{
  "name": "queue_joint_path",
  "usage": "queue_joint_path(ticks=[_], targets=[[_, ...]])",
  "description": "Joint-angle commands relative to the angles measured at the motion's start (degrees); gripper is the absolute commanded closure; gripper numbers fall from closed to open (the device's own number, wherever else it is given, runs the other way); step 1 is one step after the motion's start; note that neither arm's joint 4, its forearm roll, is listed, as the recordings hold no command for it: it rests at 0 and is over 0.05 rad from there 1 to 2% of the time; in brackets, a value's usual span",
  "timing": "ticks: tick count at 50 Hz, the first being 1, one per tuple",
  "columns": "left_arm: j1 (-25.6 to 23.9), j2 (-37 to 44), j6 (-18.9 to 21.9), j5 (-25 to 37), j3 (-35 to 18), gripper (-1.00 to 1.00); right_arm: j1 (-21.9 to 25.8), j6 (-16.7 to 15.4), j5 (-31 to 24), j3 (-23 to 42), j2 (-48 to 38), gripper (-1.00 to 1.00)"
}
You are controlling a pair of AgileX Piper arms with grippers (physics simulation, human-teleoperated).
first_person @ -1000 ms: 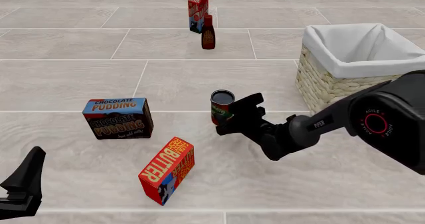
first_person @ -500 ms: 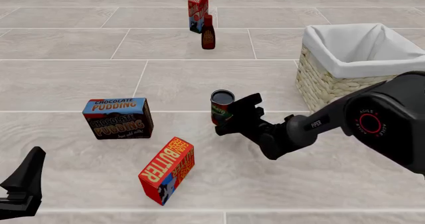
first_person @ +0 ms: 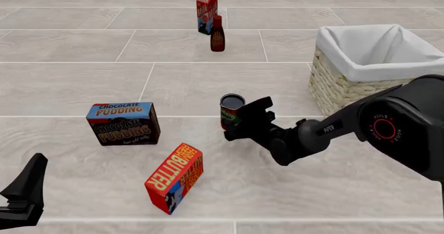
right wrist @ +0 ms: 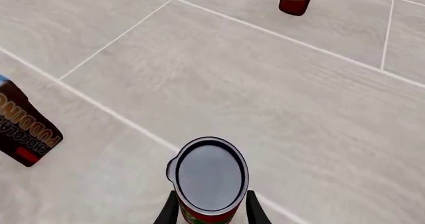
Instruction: Pick the tomato sauce and place it in the basket.
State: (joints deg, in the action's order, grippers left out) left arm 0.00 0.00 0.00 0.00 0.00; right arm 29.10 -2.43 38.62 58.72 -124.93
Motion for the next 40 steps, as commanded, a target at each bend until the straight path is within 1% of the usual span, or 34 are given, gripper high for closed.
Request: queue_joint_path(ticks=[1,16,19,20,21,25,40], targets=[[0.0,0.0,0.0,0.0,0.0,-1.00,0.0,0.0,0.0,0.2,-0.1,-1.00],[0.0,0.0,0.0,0.0,0.0,-1.00,0.2,0.1,0.0,0.7,-0.8,-1.00],[0.0,0.0,0.0,0.0,0.0,-1.00,1.0,-0.6,-0.1,0.8,-1.3,-1.00],[0.0,0.0,0.0,0.0,0.0,-1.00,0.4,-1.7,0.1,0.7,-1.2,1.00],[0.0,0.0,0.0,0.0,0.0,-1.00,0.6,-1.4,0.0,0.7,-1.2,1.00],[0.0,0.0,0.0,0.0,0.0,-1.00,0.8,-2.3,-0.2,0.5,-1.1,1.00],[0.0,0.0,0.0,0.0,0.0,-1.00,1.5,-2.2,-0.1,-0.3,-0.2,1.00]])
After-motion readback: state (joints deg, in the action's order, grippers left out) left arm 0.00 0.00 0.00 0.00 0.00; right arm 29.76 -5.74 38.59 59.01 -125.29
